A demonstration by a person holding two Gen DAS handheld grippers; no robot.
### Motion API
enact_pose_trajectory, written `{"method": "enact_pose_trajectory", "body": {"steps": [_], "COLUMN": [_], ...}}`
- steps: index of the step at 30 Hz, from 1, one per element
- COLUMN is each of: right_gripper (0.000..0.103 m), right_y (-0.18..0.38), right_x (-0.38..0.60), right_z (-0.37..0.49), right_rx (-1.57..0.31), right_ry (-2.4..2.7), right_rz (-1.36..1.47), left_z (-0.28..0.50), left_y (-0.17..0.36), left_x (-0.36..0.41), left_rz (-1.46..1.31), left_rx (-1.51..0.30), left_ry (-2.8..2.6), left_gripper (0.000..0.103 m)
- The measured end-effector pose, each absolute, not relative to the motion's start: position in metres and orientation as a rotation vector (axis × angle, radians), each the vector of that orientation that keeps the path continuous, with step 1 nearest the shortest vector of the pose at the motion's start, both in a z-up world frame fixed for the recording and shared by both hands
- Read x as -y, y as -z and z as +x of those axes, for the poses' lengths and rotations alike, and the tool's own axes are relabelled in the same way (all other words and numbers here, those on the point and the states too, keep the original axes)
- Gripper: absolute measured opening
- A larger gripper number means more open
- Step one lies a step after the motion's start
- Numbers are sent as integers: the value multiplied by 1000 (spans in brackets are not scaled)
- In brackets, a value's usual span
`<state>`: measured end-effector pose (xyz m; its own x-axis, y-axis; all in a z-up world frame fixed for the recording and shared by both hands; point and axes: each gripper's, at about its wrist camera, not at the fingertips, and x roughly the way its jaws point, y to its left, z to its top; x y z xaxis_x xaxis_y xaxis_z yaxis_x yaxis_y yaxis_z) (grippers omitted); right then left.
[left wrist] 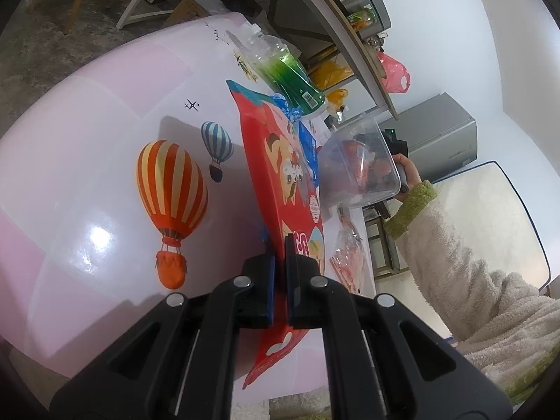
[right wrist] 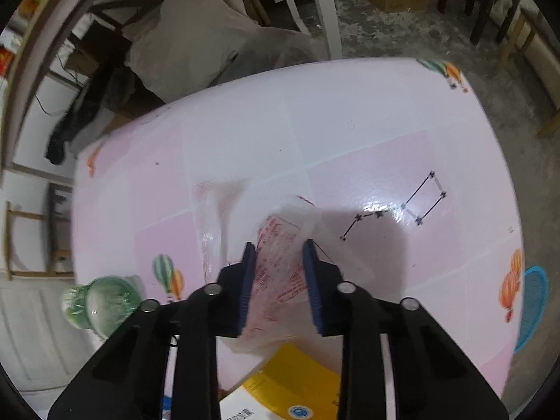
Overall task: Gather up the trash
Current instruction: 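Grasp the clear plastic bag with the right tool while the left tool holds the snack bag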
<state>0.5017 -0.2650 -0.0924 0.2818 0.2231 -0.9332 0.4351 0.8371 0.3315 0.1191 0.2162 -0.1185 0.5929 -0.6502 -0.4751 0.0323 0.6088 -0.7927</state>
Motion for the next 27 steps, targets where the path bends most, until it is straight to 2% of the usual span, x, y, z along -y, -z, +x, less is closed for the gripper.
{"method": "enact_pose_trajectory", "body": {"steps": [7,16,27], "right_gripper": [15,14,14], "right_y": [86,49,-17], "right_x": [284,318,336], "right_z": [485,461,392], "right_rx": [-1222,-1076,-939], "right_ry": [66,-22,-169], "right_rz": [794,945,957], "left_z": [119,110,87], "left_y": [114,95,69], "left_x": [-216,-217,-226], "left_rz": [-834,-851,-833], "left_rx": [-817,-733,-634], "left_ry": [481,563,570], "left_gripper": [3,2,2]}}
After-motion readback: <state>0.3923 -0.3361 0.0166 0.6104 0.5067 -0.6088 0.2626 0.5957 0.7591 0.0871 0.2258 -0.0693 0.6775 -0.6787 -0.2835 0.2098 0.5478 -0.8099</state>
